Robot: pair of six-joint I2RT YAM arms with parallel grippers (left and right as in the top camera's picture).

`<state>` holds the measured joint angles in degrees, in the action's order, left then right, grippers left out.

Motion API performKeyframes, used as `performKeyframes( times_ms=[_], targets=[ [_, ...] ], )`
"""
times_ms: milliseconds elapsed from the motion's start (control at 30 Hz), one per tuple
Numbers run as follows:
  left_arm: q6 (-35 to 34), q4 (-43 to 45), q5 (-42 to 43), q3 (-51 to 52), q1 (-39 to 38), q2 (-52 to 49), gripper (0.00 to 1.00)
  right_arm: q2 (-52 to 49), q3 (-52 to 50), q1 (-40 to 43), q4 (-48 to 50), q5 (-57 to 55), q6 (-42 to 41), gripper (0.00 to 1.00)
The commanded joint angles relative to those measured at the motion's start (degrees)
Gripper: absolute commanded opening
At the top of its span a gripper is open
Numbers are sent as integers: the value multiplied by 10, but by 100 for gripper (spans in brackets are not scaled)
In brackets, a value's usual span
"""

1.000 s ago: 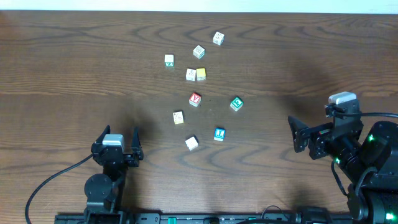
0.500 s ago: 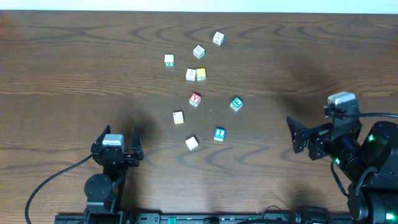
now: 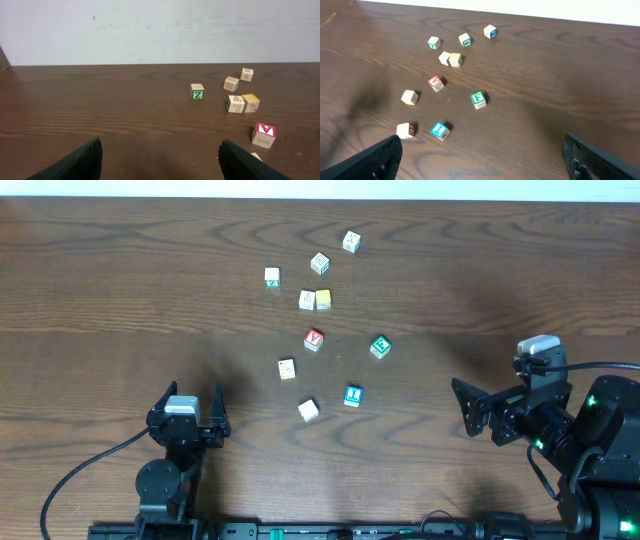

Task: Lift 3 blocks
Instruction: 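Move the right gripper left over the green F block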

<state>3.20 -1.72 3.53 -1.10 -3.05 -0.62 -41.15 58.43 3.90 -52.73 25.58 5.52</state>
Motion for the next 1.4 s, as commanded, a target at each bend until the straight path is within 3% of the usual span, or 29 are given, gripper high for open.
performKeyframes(
  times_ms=[0, 167, 333, 700, 1067, 1367],
  targets=[
    [0, -21, 3, 9, 2, 3, 75, -19, -3, 1, 8, 8, -23, 99],
    [0, -21, 3, 9, 2, 3, 75, -89, -3, 1, 40, 8, -23, 99],
    [0, -21, 3, 9, 2, 3, 75, -144, -3, 1, 66, 0, -83, 99],
    [0, -21, 3, 9, 2, 3, 75, -242, -3, -59, 9, -3, -106, 99],
    [0, -21, 3, 9, 2, 3, 75, -252, -3, -203, -1, -30, -106, 99],
    [0, -21, 3, 9, 2, 3, 75, -253, -4, -229, -4, -77, -106, 99]
  ],
)
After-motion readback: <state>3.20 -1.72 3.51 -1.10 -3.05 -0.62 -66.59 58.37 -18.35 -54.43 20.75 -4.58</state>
